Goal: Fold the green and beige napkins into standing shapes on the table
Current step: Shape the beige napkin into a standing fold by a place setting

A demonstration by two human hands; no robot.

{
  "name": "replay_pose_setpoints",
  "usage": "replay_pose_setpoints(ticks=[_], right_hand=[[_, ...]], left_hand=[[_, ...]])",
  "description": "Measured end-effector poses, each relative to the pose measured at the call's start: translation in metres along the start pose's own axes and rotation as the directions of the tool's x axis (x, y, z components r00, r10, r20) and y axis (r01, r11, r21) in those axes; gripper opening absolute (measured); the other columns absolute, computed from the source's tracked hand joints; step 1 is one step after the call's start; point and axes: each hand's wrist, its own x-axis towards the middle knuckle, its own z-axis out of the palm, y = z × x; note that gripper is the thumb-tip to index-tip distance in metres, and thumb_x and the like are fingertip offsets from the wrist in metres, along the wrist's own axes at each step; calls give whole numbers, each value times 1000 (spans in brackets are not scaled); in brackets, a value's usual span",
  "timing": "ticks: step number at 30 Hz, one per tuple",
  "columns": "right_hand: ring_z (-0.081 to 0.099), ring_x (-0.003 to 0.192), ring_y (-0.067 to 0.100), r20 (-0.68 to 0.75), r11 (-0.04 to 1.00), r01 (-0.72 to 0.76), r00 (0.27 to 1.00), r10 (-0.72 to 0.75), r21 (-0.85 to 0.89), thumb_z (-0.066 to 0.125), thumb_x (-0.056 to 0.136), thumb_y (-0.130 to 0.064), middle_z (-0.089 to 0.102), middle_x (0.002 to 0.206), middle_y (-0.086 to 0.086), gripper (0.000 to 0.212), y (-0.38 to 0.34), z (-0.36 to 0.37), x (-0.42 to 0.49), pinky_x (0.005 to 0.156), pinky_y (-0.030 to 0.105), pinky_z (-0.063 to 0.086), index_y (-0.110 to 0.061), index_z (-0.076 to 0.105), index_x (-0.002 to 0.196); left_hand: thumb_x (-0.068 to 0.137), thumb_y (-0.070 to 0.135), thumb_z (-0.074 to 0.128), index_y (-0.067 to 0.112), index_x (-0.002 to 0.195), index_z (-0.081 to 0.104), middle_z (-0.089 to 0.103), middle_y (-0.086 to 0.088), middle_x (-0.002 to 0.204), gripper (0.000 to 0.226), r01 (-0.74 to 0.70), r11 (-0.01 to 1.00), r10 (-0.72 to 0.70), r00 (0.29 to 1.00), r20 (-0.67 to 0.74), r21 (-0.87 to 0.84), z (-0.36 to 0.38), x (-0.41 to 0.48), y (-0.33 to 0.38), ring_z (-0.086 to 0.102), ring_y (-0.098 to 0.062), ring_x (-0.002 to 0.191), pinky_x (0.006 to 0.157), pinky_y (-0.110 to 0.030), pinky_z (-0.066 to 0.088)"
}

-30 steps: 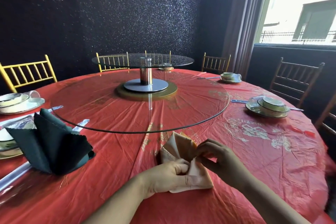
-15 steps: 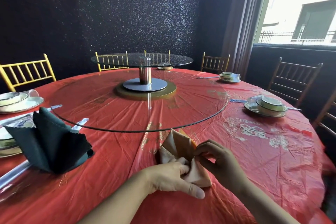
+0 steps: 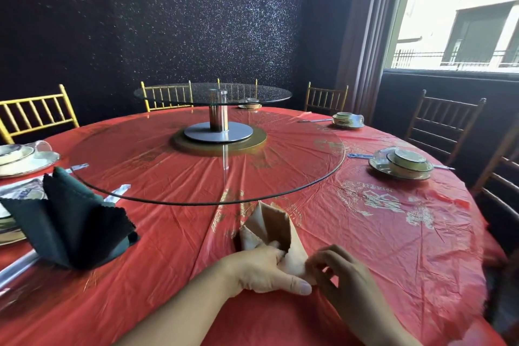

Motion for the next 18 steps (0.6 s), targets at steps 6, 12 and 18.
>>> replay_pose_setpoints(ticks=[6, 12, 18], right_hand=[[60, 86, 0, -32, 966, 167, 984, -177, -196, 31, 96, -46, 59, 103, -15, 37, 2, 4, -12, 72, 9, 44, -26, 61, 105], [52, 96, 4, 44, 851, 196, 979, -200, -487, 11, 97, -49, 70, 101, -8, 68, 0, 13, -19, 74, 17, 44, -21, 73, 97], [68, 80, 7, 60, 794, 232, 969, -241, -562, 10, 97, -49, 71, 91, -9, 73, -11, 13, -12, 82, 25, 36, -18, 76, 89]], left_hand=[[76, 25, 75, 11, 107, 57, 60, 8, 82, 38, -28, 922, 67, 994, 87, -387, -5, -8, -3, 57, -1, 74, 67, -15, 43], [80, 23, 70, 19, 74, 55, 55, 8, 70, 16, -72, 857, 59, 997, -41, -510, -1, -5, -9, 51, -2, 67, 60, -14, 37], [72, 24, 77, 20, 55, 43, 47, 6, 81, 39, -189, 965, 113, 925, -363, -182, 1, -17, -11, 42, -1, 74, 63, -7, 34]])
